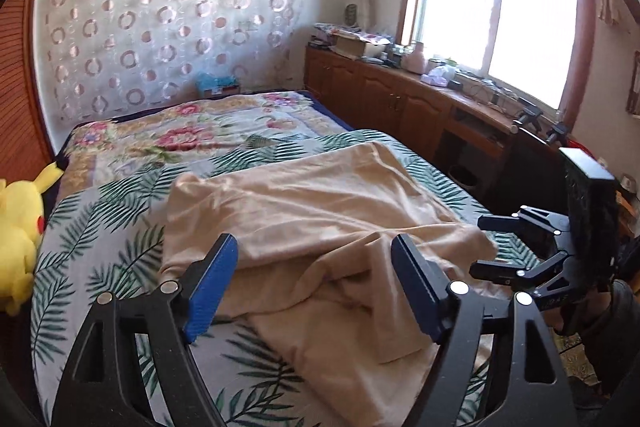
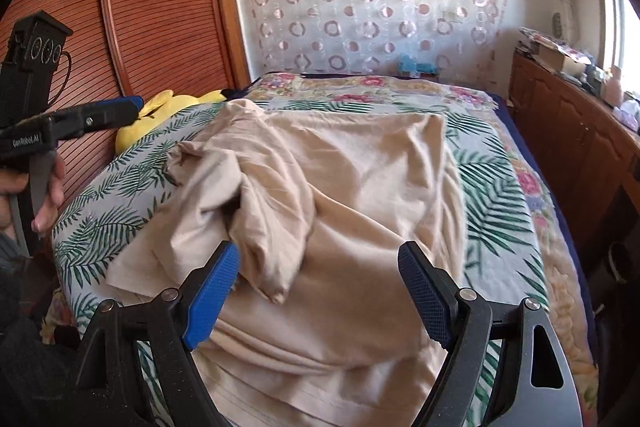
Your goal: Fold small clothes
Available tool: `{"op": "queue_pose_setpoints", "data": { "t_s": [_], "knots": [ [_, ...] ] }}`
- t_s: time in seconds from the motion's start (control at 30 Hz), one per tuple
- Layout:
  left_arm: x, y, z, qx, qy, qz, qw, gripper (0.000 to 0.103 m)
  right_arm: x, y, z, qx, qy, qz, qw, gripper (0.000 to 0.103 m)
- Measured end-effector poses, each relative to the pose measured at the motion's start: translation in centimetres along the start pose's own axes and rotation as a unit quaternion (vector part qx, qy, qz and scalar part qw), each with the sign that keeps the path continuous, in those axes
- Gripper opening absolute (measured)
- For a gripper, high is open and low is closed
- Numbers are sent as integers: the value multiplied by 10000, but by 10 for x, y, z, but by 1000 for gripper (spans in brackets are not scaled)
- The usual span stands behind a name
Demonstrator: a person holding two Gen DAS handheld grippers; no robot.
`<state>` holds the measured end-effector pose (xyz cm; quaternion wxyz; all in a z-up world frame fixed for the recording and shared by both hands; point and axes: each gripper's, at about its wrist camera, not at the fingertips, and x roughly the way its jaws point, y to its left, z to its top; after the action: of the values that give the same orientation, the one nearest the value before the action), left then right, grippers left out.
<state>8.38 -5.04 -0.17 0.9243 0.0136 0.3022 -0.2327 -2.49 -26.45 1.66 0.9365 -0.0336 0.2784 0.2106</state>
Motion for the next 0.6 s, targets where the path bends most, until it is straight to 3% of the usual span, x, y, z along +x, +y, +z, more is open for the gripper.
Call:
{"op": "queue_pose_setpoints", "data": {
  "t_s": [0.37,0.6],
  "knots": [
    [-12,34,-27,-354,15,557,9978,80,47,37,36,-280,107,368,9989,83],
    [-11,41,-33,-389,3,610,9974,80,75,38,44,-284,508,151,9982,83]
  ]
}}
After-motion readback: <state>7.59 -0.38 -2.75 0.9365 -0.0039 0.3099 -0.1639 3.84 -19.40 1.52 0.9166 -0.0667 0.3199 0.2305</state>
